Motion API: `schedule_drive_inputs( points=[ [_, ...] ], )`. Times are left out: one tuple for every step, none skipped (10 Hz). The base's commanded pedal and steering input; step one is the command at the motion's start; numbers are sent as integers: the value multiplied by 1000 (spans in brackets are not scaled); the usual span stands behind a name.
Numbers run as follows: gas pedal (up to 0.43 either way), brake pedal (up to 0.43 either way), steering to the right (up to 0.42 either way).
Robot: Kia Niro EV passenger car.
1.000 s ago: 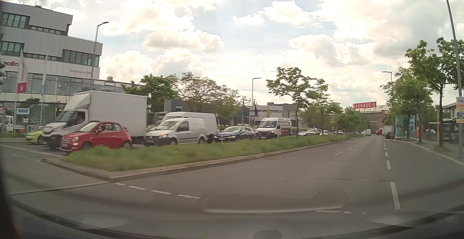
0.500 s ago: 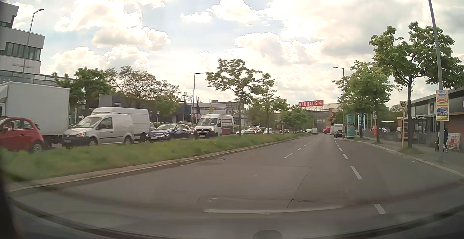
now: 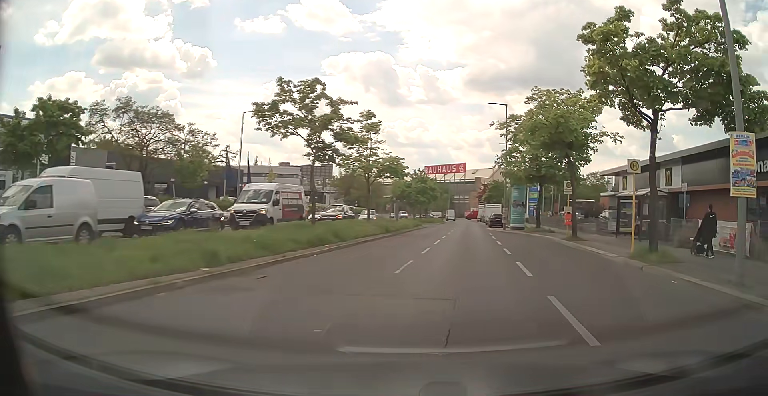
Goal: Follow the waypoints while adhering to traffic rules and regulations
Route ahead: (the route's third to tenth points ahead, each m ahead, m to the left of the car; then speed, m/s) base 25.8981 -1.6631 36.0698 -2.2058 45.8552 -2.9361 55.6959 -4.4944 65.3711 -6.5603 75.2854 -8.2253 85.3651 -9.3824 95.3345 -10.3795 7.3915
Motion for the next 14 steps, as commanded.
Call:
schedule_drive_inputs(
  points=[
    [350,18,138],
    [350,18,110],
    [350,18,77],
    [350,18,57],
    [339,18,44],
    [339,18,31],
    [339,18,18],
    [331,18,14],
    [331,18,15],
    [319,18,16],
    [319,18,16],
    [311,18,12],
    [268,18,5],
    [260,18,3]
  ],
)
